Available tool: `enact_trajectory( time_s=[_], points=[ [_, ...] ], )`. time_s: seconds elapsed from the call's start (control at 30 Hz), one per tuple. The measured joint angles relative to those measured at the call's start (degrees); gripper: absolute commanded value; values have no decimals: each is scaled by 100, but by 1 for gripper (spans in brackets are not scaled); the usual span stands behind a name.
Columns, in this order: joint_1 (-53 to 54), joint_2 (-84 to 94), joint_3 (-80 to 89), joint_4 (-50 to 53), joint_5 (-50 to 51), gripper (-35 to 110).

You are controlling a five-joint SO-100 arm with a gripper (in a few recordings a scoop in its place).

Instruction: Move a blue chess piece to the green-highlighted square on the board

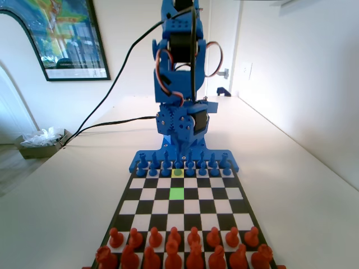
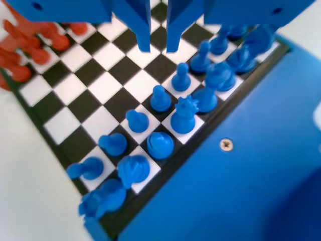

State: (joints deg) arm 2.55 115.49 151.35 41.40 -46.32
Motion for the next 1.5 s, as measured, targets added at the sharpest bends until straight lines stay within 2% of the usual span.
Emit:
enact_trajectory(
  time_s=[0.63,0.97,1.5],
  points=[
    [580,-1283,141,-1406,88,7],
    [439,-1301,105,-1292,97,7],
    [308,-1318,-211,-483,167,7]
  ],
)
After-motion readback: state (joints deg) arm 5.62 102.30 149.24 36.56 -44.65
